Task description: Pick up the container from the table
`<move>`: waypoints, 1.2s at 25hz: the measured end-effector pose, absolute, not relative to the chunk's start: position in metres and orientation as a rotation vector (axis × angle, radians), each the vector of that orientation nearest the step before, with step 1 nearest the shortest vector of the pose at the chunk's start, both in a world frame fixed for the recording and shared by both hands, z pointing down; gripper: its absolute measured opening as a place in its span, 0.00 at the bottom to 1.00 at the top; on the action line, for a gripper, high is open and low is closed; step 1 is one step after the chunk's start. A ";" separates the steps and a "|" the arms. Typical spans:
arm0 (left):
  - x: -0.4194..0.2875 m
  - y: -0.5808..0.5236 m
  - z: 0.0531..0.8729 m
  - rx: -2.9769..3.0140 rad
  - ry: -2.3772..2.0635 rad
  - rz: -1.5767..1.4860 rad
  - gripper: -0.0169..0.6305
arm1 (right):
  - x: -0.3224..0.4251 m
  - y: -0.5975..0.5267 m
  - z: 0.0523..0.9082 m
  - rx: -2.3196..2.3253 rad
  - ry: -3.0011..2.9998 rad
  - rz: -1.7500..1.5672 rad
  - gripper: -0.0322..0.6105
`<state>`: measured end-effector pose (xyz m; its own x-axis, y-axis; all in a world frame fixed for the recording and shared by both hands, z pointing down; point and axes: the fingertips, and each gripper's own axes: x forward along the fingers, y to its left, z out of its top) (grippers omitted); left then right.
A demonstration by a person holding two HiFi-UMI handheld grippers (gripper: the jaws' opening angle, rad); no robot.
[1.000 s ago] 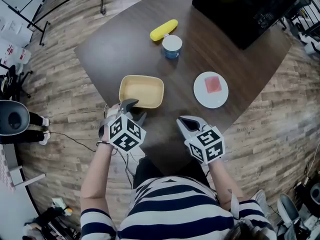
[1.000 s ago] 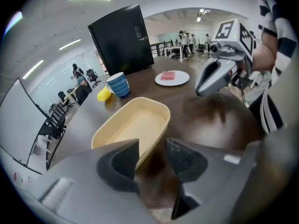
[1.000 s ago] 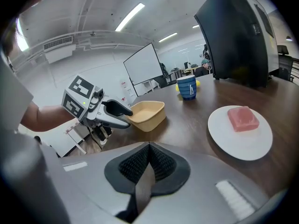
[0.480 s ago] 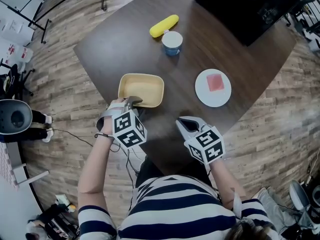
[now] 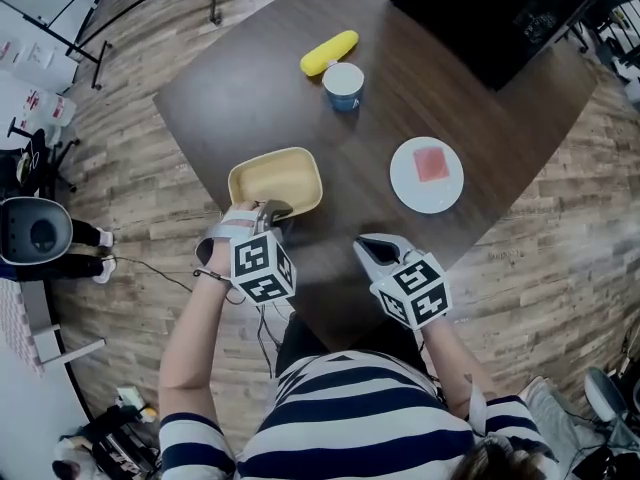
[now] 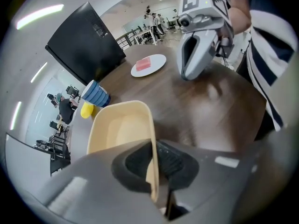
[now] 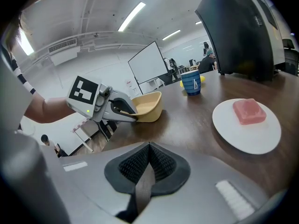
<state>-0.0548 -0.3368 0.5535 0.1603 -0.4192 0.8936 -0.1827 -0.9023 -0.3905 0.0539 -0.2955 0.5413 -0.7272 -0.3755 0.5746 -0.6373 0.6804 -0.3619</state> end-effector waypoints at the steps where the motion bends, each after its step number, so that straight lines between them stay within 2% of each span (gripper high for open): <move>1: -0.054 -0.335 0.552 -2.251 0.592 -1.825 0.03 | 0.054 -0.295 0.541 0.779 -2.438 0.766 0.04; 11: -0.052 -0.312 0.528 -2.366 0.628 -1.739 0.03 | 0.057 -0.290 0.530 0.834 -2.429 0.708 0.04; 21: -0.092 -0.251 0.514 -2.406 0.536 -1.718 0.03 | 0.038 -0.257 0.502 0.993 -2.400 0.701 0.04; 30: -0.100 -0.197 0.506 -2.433 0.460 -1.713 0.03 | 0.033 -0.222 0.476 1.085 -2.413 0.674 0.04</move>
